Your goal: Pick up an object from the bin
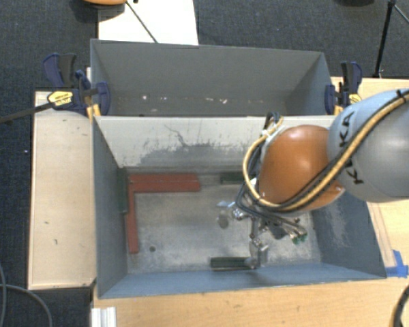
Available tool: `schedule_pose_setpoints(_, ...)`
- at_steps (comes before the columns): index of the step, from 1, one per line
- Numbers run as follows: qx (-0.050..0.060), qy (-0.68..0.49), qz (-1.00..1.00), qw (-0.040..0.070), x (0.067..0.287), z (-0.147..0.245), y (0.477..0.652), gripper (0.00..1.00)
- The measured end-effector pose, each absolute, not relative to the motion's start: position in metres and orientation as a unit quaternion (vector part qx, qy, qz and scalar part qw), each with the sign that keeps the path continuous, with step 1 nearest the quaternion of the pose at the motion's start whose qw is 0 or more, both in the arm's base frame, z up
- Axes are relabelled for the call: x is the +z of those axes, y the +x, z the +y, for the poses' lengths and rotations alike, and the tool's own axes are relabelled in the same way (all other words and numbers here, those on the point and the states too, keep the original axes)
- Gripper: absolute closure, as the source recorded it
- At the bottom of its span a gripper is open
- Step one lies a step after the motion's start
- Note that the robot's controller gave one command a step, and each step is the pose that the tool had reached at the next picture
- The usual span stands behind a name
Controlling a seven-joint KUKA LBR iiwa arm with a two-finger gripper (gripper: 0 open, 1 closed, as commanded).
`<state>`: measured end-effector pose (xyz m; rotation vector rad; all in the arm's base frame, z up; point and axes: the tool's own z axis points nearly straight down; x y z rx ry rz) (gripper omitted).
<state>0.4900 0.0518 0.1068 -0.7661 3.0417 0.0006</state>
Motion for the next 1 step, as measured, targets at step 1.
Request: schedule_pose_setpoints(1, 0.0, -0.293, 0.956, 0.002, 0.0934, 0.0513, 0.4778, 0.0)
